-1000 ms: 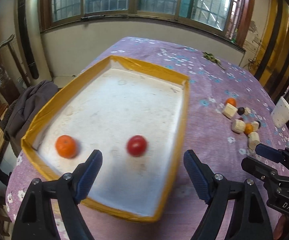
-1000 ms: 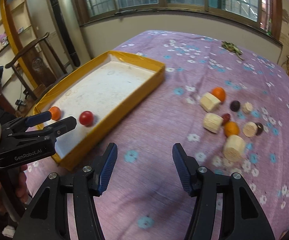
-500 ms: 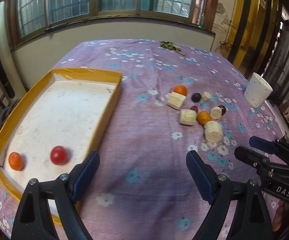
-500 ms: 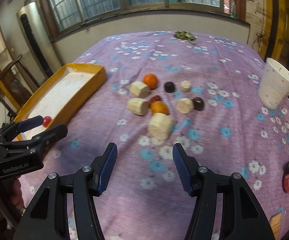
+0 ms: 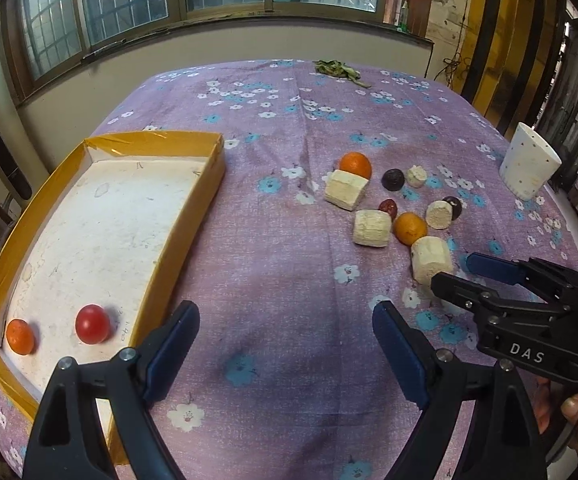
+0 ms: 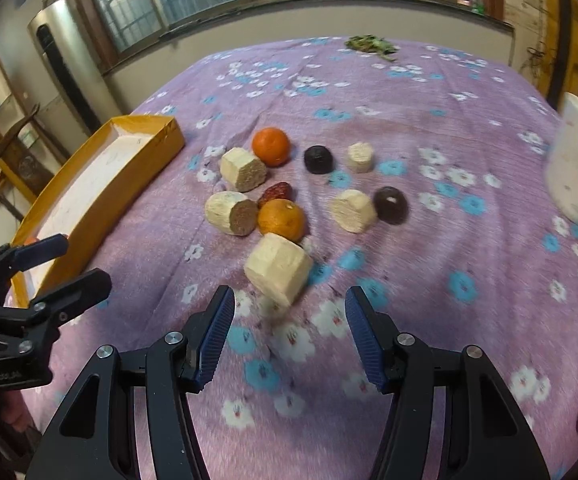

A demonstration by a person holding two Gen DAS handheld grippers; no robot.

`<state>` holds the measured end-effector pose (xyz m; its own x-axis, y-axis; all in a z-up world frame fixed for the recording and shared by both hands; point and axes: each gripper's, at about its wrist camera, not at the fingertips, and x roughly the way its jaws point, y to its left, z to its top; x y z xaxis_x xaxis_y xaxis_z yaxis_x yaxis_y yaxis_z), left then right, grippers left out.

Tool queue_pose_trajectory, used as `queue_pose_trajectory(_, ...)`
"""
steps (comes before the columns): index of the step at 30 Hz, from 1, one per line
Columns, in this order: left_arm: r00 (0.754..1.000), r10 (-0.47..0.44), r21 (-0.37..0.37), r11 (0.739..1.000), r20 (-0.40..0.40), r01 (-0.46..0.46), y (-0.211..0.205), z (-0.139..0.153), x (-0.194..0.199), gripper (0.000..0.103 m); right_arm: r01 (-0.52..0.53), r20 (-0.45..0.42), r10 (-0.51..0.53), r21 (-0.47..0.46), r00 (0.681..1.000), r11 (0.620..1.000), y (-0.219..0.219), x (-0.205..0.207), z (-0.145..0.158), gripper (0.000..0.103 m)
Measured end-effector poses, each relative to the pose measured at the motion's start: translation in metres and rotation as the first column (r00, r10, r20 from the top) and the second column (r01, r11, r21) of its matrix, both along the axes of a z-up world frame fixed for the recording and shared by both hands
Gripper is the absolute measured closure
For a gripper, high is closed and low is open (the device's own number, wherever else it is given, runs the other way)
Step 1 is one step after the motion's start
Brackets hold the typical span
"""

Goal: Organize fruits
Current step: 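Grasp a wooden cylinder with the left tool while the right tool grasps another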

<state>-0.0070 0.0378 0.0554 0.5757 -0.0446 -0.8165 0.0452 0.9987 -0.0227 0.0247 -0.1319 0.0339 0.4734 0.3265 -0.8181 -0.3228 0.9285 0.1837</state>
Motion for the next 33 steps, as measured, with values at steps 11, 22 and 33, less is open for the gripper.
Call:
queue_pose_trajectory(11, 0.999, -0.037, 0.001, 0.999, -0.030, 0.037, -0.017, -0.006, 0.029, 0.013, -0.041, -0.002, 0.041, 0.041, 0.999, 0.998, -0.002, 0.013, -0.005, 0.065)
queue_pose_trajectory(22, 0.991, -0.099, -0.058, 0.994, -0.085, 0.095, -0.057, -0.028, 0.079, 0.019, 0.028, 0.021, -0.029, 0.033, 0.999, 0.999, -0.036, 0.000, 0.004, 0.065)
queue_pose_trajectory(33, 0.989, -0.132, -0.254, 0.961, -0.072, 0.110, -0.041, -0.033, 0.086, 0.065, 0.057, 0.000, -0.057, 0.046, 0.998, 0.997, -0.041, -0.001, 0.000, 0.065)
